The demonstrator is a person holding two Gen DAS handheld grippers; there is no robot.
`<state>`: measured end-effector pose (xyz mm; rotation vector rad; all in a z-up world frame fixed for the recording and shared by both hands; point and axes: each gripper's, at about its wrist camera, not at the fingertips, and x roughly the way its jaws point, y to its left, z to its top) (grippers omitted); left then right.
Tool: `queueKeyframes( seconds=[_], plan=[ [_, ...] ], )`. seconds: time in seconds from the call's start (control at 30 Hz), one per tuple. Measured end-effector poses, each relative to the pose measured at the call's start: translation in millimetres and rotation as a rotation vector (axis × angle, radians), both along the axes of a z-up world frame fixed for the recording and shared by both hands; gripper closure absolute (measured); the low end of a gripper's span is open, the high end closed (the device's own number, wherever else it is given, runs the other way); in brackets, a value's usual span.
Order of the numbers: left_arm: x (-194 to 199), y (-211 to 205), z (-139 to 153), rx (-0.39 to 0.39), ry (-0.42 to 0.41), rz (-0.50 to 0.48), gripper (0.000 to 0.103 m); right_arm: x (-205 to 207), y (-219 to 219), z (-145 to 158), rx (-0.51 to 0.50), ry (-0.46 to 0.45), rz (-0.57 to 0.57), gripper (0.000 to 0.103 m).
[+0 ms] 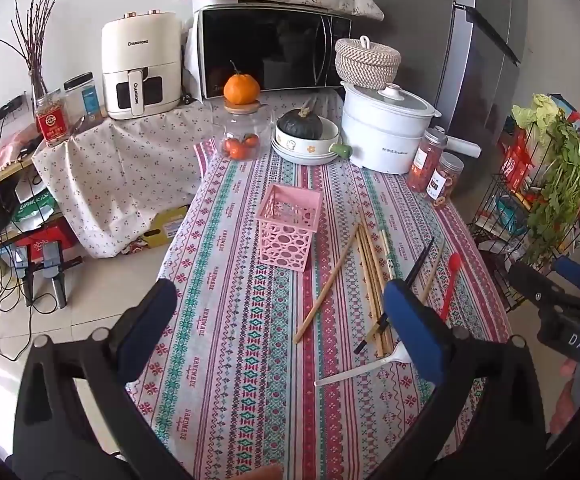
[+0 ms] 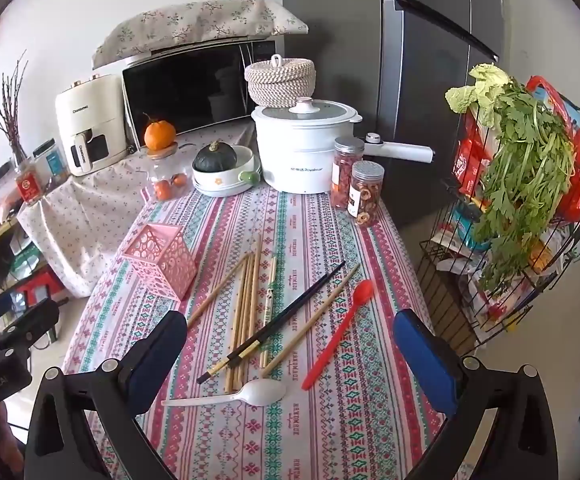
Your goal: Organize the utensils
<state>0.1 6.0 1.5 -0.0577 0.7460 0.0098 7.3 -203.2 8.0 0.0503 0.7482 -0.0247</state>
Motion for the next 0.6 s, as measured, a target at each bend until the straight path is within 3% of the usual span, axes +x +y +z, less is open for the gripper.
queueKeyframes(
  seconds=[0.6],
  plan=[
    [-0.9, 2.1, -2.6, -0.005, 0.003, -0.003, 0.000, 0.4, 0.0, 0.3, 0.001, 0.001, 0.000, 0.000]
  ],
)
